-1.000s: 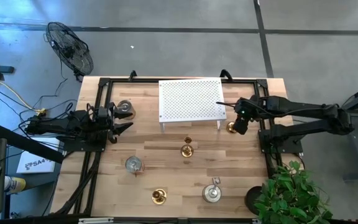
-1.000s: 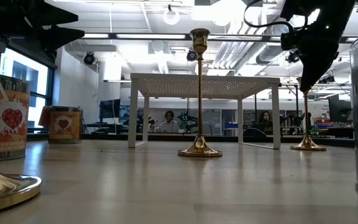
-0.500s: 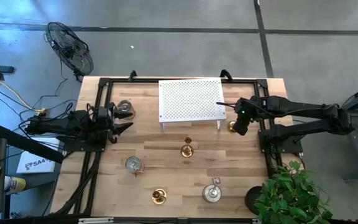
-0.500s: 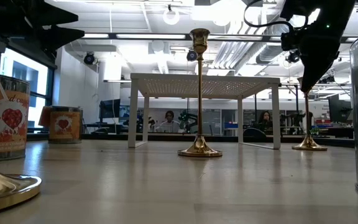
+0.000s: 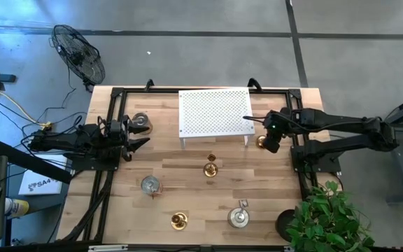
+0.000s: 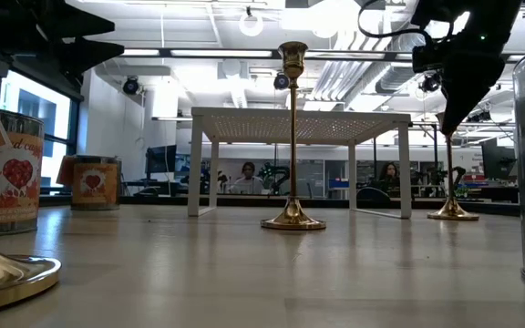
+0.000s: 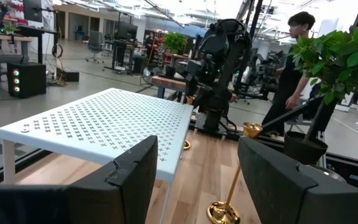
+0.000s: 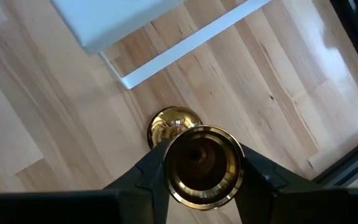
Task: Pick & Place candle stick holders
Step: Put the right gold candle holder on the shelf
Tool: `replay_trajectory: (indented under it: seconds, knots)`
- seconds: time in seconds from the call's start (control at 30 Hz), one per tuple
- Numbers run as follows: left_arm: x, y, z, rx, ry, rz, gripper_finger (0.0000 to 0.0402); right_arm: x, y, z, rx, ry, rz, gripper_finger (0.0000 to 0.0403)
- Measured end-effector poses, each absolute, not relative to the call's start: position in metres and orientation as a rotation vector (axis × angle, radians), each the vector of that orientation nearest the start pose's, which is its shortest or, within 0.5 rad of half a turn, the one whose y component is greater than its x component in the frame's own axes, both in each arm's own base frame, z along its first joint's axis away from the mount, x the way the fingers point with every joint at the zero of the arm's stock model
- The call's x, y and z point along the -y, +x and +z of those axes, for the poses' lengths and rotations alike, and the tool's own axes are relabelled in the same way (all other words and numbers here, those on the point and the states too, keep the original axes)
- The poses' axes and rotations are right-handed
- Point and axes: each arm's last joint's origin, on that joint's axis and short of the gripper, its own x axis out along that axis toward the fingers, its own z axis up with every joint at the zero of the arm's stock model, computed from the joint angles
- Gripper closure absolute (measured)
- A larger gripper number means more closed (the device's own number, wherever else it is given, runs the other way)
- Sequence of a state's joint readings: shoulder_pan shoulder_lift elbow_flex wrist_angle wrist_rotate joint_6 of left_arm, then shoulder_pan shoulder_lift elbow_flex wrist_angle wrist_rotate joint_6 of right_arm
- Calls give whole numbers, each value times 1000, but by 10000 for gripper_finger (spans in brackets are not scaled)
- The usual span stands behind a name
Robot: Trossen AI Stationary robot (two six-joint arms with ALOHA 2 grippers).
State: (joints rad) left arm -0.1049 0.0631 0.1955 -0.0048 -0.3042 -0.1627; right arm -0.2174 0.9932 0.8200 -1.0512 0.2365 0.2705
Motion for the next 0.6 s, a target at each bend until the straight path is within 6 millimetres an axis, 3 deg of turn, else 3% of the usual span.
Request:
replay_trajectory:
  seconds: [0.3, 0.6]
  knots:
    - [0, 86, 224, 141, -188, 189, 181, 39, 151, 273, -1182, 278, -562, 278]
    - [0, 87, 224, 141, -188, 188, 181, 38, 138, 333, -1121, 264, -643, 278]
